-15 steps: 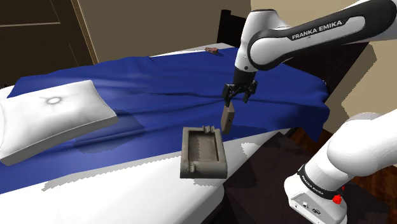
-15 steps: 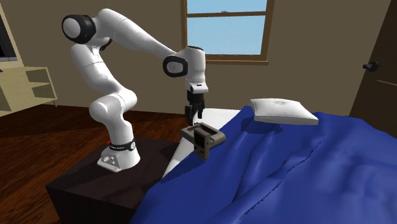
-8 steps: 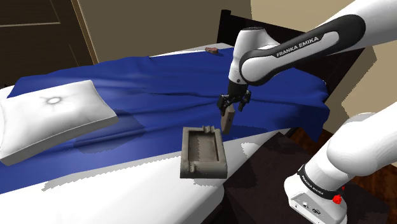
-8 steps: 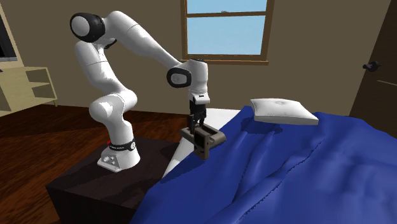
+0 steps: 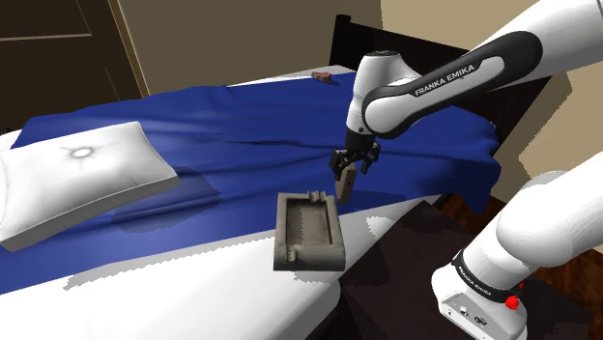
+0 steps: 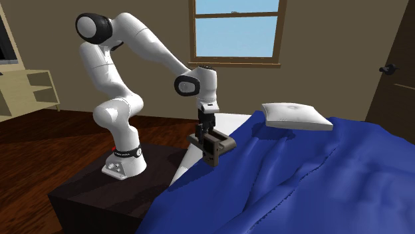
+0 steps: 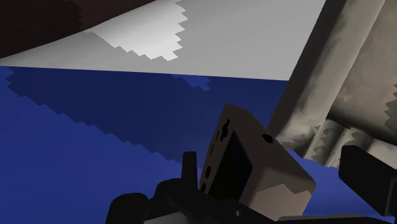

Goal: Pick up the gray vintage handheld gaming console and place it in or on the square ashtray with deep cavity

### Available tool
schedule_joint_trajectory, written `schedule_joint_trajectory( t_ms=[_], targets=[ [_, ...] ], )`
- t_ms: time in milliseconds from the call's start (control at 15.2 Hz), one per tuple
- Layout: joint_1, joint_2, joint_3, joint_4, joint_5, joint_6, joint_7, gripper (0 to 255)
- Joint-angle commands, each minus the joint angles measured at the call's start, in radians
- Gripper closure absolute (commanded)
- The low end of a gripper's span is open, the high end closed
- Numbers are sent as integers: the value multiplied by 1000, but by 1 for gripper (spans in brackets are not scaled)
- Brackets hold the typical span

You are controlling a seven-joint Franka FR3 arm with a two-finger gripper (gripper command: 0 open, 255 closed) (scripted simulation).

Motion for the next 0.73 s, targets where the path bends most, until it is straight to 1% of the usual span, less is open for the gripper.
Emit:
schedule_joint_trajectory(
  t_ms=[0, 66, 132, 660],
  targets=[
    [0, 0, 0, 0, 0, 0, 0, 0],
    [0, 0, 0, 0, 0, 0, 0, 0],
    [0, 0, 0, 0, 0, 0, 0, 255],
    [0, 1, 0, 1, 0, 0, 0, 255]
  ],
)
